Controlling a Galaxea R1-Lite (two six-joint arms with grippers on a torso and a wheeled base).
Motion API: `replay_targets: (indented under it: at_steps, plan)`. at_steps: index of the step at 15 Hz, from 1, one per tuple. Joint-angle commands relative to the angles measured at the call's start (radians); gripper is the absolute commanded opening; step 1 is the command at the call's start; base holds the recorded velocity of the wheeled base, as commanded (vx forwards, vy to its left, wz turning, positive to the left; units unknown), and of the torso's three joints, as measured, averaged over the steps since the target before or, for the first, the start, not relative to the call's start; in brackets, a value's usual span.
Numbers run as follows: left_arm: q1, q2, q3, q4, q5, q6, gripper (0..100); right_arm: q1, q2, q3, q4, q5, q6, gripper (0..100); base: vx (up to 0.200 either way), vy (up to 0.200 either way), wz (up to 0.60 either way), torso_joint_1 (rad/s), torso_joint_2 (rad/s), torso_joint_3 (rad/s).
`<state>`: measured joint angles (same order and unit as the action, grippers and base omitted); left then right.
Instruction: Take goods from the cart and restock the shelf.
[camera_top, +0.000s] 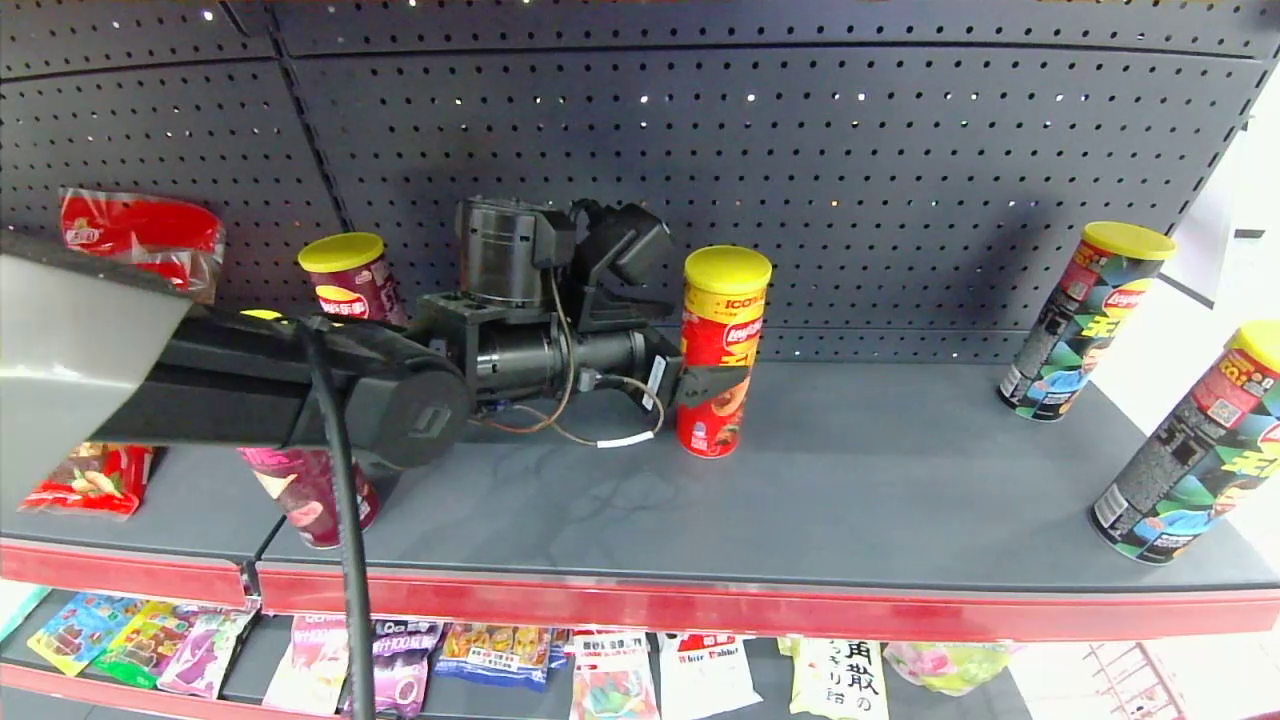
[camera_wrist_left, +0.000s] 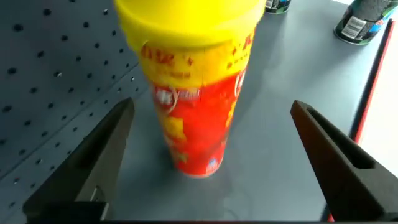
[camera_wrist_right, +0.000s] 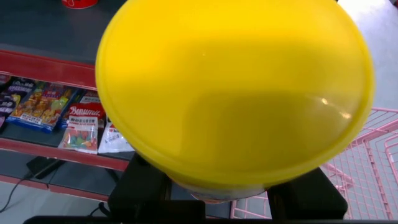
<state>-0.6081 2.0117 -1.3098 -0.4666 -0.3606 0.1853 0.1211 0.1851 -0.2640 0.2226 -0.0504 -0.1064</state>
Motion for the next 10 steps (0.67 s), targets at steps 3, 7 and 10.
replay_targets:
  at_steps: [3, 7, 10]
  plan:
    - [-0.007, 0.096, -0.134, -0.001, 0.023, -0.01, 100, 0.0, 0.004, 0.0, 0.001, 0.0, 0.007, 0, 0.0, 0.0, 0.0, 0.0, 0.0, 0.0]
    - [-0.019, 0.147, -0.209, -0.001, 0.035, -0.014, 100, 0.0, 0.004, 0.0, 0.0, -0.006, 0.008, 0, 0.0, 0.0, 0.0, 0.0, 0.0, 0.0]
    - [-0.021, 0.191, -0.282, -0.001, 0.071, -0.017, 100, 0.0, 0.004, 0.0, 0.0, -0.008, 0.008, 0, 0.0, 0.0, 0.0, 0.0, 0.0, 0.0]
